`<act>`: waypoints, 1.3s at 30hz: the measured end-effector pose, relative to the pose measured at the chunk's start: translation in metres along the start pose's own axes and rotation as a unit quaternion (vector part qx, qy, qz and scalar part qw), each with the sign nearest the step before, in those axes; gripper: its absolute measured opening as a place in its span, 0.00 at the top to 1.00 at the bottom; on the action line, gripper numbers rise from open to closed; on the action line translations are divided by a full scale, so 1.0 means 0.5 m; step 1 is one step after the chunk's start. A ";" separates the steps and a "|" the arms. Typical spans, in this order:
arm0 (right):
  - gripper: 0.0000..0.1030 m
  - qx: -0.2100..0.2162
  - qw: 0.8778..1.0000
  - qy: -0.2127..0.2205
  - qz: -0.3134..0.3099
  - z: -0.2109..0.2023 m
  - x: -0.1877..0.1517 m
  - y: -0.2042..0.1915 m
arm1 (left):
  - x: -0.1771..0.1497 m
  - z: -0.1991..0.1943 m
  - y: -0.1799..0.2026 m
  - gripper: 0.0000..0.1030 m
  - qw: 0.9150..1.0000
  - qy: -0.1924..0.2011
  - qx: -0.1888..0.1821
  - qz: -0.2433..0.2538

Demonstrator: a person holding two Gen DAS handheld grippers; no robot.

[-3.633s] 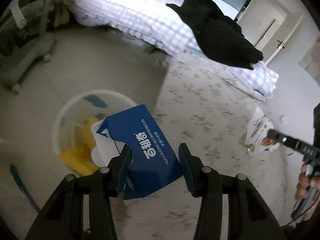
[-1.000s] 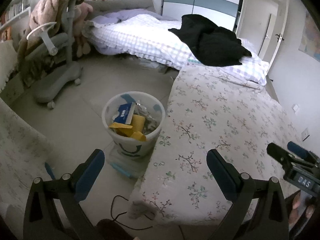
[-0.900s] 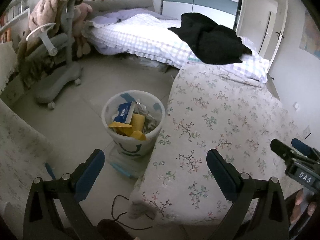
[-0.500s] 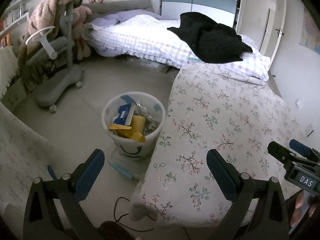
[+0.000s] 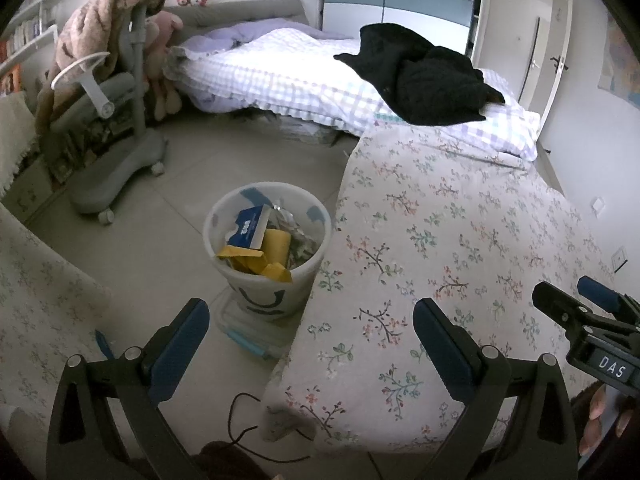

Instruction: Collect trash

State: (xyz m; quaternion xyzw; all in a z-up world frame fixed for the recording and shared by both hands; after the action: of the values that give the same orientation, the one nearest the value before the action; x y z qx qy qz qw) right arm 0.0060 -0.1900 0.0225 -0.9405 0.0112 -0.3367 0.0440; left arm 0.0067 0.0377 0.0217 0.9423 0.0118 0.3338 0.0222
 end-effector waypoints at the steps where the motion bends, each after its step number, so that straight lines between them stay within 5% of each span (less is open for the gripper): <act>1: 0.05 0.001 1.000 0.000 0.000 0.000 0.000 0.000 | -0.001 0.000 0.000 0.00 1.000 0.000 0.000 0.000; 39: 0.05 0.005 1.000 -0.001 0.004 0.006 0.003 0.000 | -0.003 0.004 0.001 0.00 1.000 -0.010 -0.003 0.004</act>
State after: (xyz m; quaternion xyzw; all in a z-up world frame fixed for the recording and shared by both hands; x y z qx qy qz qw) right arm 0.0090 -0.1896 0.0212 -0.9404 0.0135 -0.3359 0.0506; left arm 0.0066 0.0372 0.0193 0.9454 0.0069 0.3249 0.0242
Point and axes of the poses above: each gripper's, at about its wrist camera, not at the fingertips, and z roughly the way its jaws point, y to its right, x to its top, the point moved 3 cm from there along z, roughly the way its jaws point, and after that the axes turned 2 degrees about -y, right-handed, at the moved point
